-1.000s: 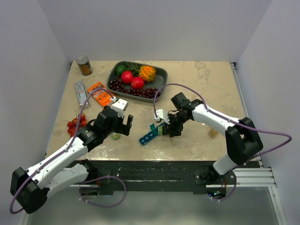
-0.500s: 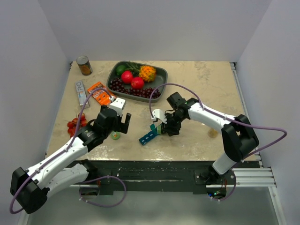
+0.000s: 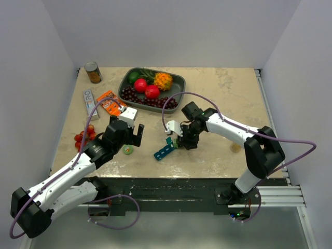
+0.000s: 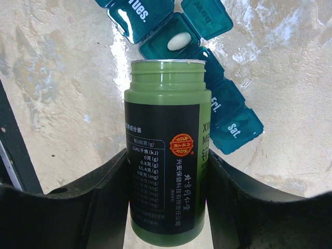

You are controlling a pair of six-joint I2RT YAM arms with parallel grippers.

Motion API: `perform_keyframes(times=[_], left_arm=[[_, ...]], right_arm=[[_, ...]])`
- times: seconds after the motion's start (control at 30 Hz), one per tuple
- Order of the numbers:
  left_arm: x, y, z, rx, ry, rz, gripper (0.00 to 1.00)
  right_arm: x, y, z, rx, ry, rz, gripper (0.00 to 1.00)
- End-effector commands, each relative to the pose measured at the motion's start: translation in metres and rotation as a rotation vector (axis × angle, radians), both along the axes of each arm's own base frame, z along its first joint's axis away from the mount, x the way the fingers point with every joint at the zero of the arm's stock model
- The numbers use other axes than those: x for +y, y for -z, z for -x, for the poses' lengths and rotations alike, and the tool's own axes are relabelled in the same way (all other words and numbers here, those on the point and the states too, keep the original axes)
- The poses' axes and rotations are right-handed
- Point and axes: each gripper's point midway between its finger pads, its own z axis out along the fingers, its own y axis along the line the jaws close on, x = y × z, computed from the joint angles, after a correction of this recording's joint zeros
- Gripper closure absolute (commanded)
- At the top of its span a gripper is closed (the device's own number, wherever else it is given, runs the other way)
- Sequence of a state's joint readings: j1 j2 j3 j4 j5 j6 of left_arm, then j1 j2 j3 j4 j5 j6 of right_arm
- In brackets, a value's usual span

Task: Sort the pills into containers

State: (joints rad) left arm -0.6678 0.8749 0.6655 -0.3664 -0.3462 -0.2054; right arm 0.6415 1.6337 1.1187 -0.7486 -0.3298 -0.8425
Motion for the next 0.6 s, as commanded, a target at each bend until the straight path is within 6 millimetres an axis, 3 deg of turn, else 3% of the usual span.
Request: perform_keyframes(times=[0.0,0.57], left_arm=[[0.0009,-0.0163,-0.0078,-0.057,-0.019,0.019,0.0],[0.0005,-0.0154,-0.0079,-0.054,-0.017,0.018,0.0]], right_arm=[[0.0073,-0.0096,-0.0079,-0.022,0.014,-0.004,1.0],[0.0085,-0.0076,-0.0057,-0.031,0.005,0.059,1.0]])
